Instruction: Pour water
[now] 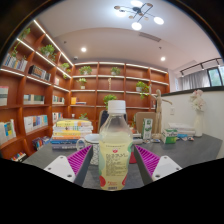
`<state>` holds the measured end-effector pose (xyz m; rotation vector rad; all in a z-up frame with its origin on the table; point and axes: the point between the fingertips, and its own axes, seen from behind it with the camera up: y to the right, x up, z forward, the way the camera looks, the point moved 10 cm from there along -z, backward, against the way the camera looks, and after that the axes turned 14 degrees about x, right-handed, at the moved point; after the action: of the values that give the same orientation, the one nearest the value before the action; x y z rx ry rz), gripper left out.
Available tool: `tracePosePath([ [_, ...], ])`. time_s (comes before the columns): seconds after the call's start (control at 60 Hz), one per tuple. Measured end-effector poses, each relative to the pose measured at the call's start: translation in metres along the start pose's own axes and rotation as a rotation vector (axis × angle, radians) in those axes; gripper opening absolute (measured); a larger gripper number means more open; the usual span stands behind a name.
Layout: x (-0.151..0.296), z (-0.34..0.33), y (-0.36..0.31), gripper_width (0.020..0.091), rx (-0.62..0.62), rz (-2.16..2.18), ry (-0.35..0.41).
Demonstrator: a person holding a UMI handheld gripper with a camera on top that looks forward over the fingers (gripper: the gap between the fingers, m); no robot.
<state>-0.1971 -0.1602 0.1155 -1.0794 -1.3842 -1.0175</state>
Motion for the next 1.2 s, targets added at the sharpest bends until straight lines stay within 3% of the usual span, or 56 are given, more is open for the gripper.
tracePosePath([
  [0.067,-0.001,0.009,0.003,0.0770,0.009,0.001,-0.007],
  [0.183,-0.005,0.018,0.007,0.0523,0.027,0.003,-0.024],
  [0.25,-0.005,0.017,0.006,0.0499,0.042,0.036,-0.016],
  [0.333,-0.005,0.016,-0.003,0.0406,0.047,0.031,-0.014],
  [0.433,-0.004,0.018,-0.003,0.0351,0.053,0.028,-0.024],
  [0.667,-0.004,0.019,-0.002,0.0352,0.066,0.026,-0.023],
  [0.833,0.010,0.015,0.019,0.0354,0.093,-0.153,-0.080],
  [1.2,0.046,0.089,0.093,0.0354,-0.046,-1.114,-0.354],
])
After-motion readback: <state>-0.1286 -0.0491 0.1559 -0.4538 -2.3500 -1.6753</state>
